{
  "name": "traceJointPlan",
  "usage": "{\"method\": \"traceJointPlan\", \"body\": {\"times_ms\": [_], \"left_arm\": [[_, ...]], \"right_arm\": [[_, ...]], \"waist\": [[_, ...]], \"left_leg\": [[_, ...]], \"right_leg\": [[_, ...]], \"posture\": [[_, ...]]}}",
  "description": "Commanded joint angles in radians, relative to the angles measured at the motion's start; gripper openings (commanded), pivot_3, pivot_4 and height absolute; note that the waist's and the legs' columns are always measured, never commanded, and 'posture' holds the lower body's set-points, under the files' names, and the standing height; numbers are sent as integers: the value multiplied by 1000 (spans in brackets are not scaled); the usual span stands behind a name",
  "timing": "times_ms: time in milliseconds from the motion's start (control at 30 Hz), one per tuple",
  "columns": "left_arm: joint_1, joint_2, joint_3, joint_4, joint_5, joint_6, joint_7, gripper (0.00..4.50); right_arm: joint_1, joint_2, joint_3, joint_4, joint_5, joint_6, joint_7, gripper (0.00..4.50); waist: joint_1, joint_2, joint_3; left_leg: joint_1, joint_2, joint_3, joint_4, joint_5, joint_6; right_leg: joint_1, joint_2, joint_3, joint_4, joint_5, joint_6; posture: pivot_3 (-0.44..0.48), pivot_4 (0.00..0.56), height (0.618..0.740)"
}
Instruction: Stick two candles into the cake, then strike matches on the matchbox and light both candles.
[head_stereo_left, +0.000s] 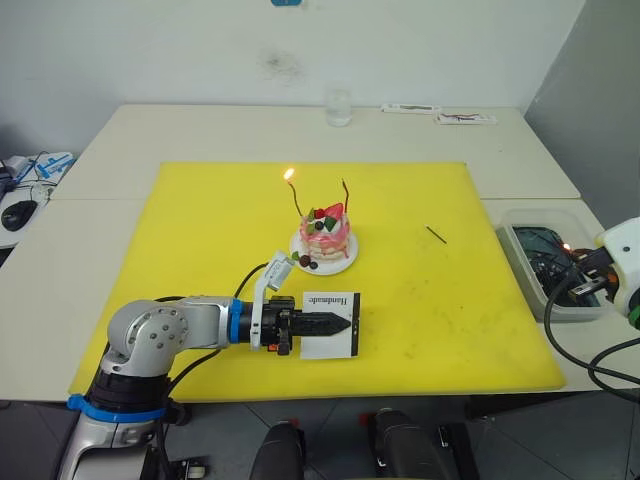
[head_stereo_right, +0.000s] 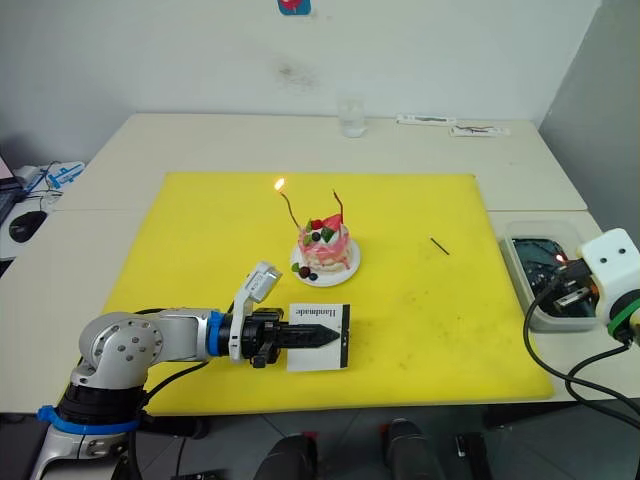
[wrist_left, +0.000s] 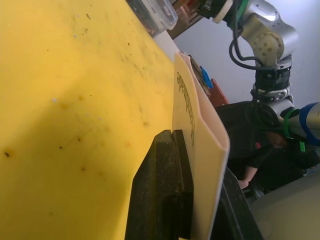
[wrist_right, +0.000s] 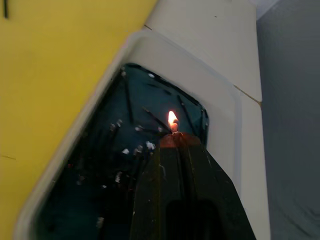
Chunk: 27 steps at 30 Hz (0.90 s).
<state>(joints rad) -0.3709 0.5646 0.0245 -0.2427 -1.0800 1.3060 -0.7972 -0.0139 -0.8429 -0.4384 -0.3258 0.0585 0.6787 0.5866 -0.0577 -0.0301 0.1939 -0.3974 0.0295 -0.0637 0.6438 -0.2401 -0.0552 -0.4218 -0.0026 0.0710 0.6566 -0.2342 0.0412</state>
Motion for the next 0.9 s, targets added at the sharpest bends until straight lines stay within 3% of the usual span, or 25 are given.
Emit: {"method": "traceJointPlan", "body": {"times_ms": [33, 200, 433, 700, 900], "left_arm": [[-8, -12, -6, -22, -14, -5, -1, 0], [-11, -29, -9, -16, -8, -6, 8, 0], [-6, -29, -6, -6, -3, -15, 11, 0], [-1, -35, -2, -7, -6, -20, 20, 0], [-8, -37, 2, -5, -6, -21, 23, 0]], "right_arm": [[-55, -4, -3, 60, -17, -66, -48, 425], [-122, -8, 25, 156, -35, -169, -92, 2103], [-113, -14, -2, 101, -25, -209, -84, 4471], [-120, 30, 30, -128, 173, -112, 35, 4471], [-191, 165, 197, -89, 210, -95, 0, 4471]], "waist": [[0, 0, 0], [1, 0, 0], [2, 0, 0], [1, 0, 0], [1, 1, 0]], "left_leg": [[0, 0, 0, 0, 0, 0], [0, 0, 1, 0, 0, 0], [-1, 0, 1, -1, 0, 0], [0, 0, 0, 0, 0, 0], [0, 0, 0, 0, 0, 0]], "right_leg": [[0, 0, 0, 0, 0, 0], [0, 0, 1, 0, 0, 1], [0, 0, 1, 0, 0, 0], [0, 0, 1, 1, 0, 1], [0, 0, 1, 1, 1, 1]], "posture": [[0, 150, 740], [0, 150, 740], [0, 150, 740], [0, 150, 740], [0, 150, 740]]}}
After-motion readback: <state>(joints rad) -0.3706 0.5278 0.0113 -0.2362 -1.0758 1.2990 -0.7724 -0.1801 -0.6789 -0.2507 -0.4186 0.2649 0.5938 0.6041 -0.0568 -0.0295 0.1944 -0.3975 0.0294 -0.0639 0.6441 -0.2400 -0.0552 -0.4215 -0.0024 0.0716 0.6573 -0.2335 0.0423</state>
